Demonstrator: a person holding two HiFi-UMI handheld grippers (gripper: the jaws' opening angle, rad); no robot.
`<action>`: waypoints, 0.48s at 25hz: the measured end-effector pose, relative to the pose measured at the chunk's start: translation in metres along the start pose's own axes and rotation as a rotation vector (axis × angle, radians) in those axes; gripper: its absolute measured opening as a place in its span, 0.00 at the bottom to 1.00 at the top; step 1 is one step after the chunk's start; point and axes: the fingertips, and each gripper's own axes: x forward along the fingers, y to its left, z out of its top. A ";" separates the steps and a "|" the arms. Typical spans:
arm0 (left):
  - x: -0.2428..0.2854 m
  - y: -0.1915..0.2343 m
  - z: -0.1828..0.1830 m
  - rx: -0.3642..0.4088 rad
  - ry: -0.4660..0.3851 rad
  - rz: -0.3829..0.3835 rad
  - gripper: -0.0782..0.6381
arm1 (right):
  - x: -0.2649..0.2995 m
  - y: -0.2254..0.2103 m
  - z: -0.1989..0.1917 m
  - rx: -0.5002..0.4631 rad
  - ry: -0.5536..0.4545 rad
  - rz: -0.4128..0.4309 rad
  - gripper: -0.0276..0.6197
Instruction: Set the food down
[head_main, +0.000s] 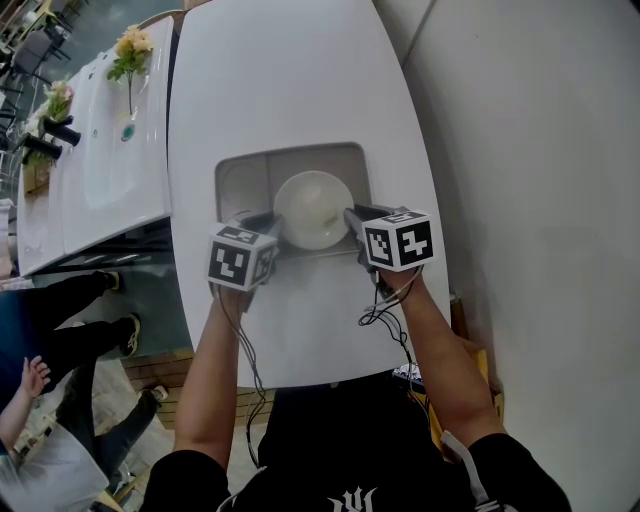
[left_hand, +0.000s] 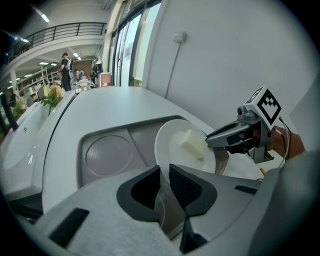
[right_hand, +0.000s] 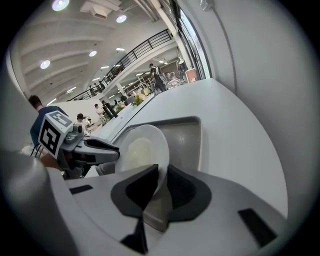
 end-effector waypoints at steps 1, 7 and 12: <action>0.000 0.000 -0.001 0.000 0.002 0.001 0.18 | 0.000 0.000 0.000 -0.013 0.002 -0.006 0.09; 0.000 0.000 -0.003 0.050 0.025 0.039 0.18 | 0.002 0.002 0.001 -0.105 0.002 -0.050 0.10; 0.002 -0.002 -0.004 0.127 0.061 0.095 0.19 | 0.004 0.001 0.000 -0.223 0.011 -0.107 0.12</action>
